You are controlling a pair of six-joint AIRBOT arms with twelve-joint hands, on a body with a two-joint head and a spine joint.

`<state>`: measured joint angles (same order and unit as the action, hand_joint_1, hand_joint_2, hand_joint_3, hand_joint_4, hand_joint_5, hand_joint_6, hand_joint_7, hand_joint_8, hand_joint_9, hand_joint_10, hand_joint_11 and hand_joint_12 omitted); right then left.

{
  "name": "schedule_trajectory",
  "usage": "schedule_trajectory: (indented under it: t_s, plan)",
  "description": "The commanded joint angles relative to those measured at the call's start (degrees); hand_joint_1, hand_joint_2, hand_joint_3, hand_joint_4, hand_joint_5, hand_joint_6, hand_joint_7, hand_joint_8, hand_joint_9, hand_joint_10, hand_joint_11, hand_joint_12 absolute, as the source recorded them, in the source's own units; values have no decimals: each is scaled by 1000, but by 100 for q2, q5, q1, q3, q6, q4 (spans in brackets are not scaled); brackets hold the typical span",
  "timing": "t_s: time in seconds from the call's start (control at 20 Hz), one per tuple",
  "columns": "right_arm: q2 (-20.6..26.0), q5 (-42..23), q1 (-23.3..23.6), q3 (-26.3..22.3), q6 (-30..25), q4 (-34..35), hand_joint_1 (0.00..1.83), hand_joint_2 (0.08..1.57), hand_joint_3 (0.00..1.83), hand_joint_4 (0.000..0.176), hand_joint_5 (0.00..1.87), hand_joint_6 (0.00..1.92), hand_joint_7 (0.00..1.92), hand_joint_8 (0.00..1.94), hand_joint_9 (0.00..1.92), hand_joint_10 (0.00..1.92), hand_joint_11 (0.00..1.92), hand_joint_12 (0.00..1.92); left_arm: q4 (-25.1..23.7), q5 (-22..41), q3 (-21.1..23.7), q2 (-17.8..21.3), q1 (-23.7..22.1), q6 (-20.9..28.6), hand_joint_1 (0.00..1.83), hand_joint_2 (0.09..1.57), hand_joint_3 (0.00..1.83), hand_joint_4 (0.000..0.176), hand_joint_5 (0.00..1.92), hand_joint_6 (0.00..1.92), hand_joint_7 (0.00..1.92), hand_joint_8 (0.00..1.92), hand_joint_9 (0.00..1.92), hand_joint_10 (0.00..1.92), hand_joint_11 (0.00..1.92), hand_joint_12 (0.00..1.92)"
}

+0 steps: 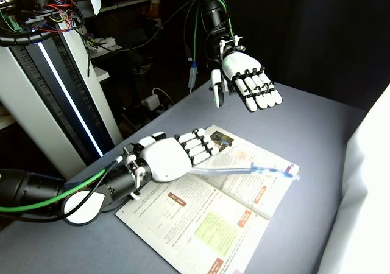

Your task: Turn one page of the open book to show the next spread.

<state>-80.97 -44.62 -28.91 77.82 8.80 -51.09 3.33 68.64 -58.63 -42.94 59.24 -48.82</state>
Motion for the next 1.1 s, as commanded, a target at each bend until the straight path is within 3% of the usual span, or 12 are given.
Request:
schedule_trajectory:
  t_s: [0.0, 0.55, 0.9, 1.05]
  plan:
    - [-13, -838, 85, -24, -91, 277, 0, 1252, 0, 0, 0, 0, 0, 0, 0, 0, 0, 0, 202, 715, -35, 79, -13, -35, 0, 1444, 17, 0, 28, 0, 0, 0, 0, 0, 0, 0]
    - [41, -1762, 539, -276, -237, 109, 0, 1258, 3, 0, 10, 4, 0, 0, 0, 0, 0, 0, 468, 866, -21, 146, 88, -151, 5, 1444, 10, 0, 20, 3, 0, 0, 0, 0, 0, 0]
    - [1095, -1536, 434, -720, -241, 161, 0, 1253, 3, 0, 0, 0, 0, 0, 0, 0, 0, 0, 439, 892, 71, 182, 155, -151, 96, 1421, 0, 0, 45, 4, 0, 0, 0, 0, 0, 0]
    - [1734, -1093, 169, -1053, -241, 199, 0, 1279, 14, 0, 0, 0, 0, 0, 0, 0, 0, 0, 448, 1026, 145, 223, 298, -150, 5, 1424, 0, 0, 3, 0, 0, 0, 0, 0, 0, 0]
